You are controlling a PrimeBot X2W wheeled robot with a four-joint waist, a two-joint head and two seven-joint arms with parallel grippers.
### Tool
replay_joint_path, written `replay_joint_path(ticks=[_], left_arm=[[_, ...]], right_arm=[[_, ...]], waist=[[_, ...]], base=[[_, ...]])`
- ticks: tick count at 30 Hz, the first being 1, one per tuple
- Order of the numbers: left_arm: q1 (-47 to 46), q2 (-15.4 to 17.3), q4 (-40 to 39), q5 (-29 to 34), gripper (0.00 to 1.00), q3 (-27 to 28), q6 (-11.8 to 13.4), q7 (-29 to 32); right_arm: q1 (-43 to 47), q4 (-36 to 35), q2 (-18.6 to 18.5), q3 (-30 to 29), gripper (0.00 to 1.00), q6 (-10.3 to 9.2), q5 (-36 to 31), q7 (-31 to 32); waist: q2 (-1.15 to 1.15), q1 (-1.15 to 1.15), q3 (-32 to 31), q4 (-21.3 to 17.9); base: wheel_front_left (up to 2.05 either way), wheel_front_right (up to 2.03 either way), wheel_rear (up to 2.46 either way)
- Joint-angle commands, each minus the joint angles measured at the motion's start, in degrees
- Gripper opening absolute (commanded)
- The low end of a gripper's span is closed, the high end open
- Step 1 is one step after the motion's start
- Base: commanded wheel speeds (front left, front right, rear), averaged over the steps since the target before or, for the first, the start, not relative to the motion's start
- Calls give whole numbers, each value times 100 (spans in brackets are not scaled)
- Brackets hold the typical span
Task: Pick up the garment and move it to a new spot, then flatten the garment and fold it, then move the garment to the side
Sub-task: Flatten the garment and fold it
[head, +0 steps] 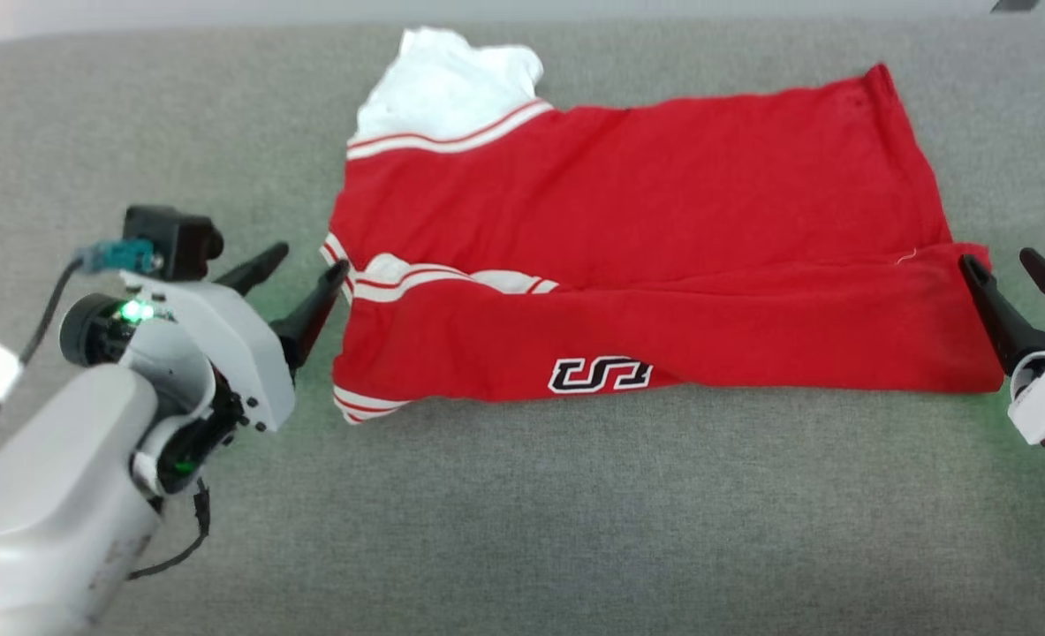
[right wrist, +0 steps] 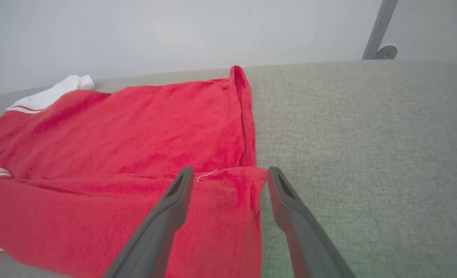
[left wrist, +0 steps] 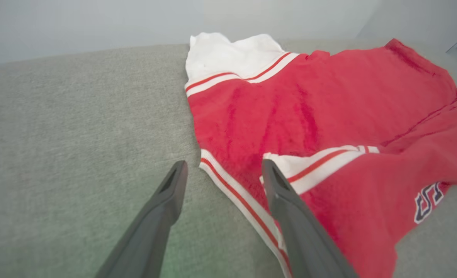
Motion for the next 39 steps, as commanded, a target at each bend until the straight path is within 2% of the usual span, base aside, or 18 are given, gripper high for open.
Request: replay_joint_path(ticks=[1, 10, 14, 17, 22, 23, 24, 25, 29, 33, 39], left_arm=[[-47, 13, -69, -78, 100, -22, 48, 128], [177, 692, -1500, -893, 100, -269, 893, 2642], [364, 694, -1790, -1256, 100, -230, 1134, 2981], [485, 688, -1759, -1385, 100, -276, 1168, 3093], [621, 571, -1414, -1733, 100, -327, 934, 3338], [626, 552, -1338, -1760, 86, -343, 885, 3362], [624, 534, -1271, -1793, 50, -357, 834, 3375], [632, 490, -1194, -1870, 0, -338, 791, 3388], [600, 388, -1065, -1968, 0, -340, 633, 3449], [518, 355, -999, -1870, 0, -326, 583, 3349], [376, 272, -939, -1742, 0, -346, 482, 3234]], right_arm=[[79, -10, -1, -37, 100, -9, 36, -29], [242, -231, 129, -40, 100, -9, -11, 24], [267, -292, 138, -54, 100, -9, 19, 64], [260, -318, 142, -75, 100, -9, 28, 78], [229, -351, 122, -122, 100, -9, 33, 102], [221, -360, 119, -126, 100, -9, 28, 113], [210, -369, 117, -128, 100, -9, 21, 127], [198, -384, 110, -124, 100, -9, 5, 145], [116, -476, 50, 13, 100, -9, -71, 291], [-31, -586, -137, 261, 100, -9, -182, 622], [-350, -716, -660, 1067, 100, -9, -370, 1861]], waist=[[0, 0, -156, 42], [0, 0, -197, -134], [0, 0, -144, -233], [0, 0, -102, -301], [0, 0, -50, -363], [0, 0, -39, -372], [0, 0, -30, -380], [0, 0, -22, -384], [0, 0, 14, -385], [0, 0, 59, -348], [0, 0, 160, -221]], base=[[0, 0, 0], [0, 0, 0], [0, 0, 0], [0, 0, 0], [0, 0, 0], [0, 0, 0], [0, 0, 0], [0, 0, 0], [0, 0, 0], [0, 0, 0], [0, 0, 0]])
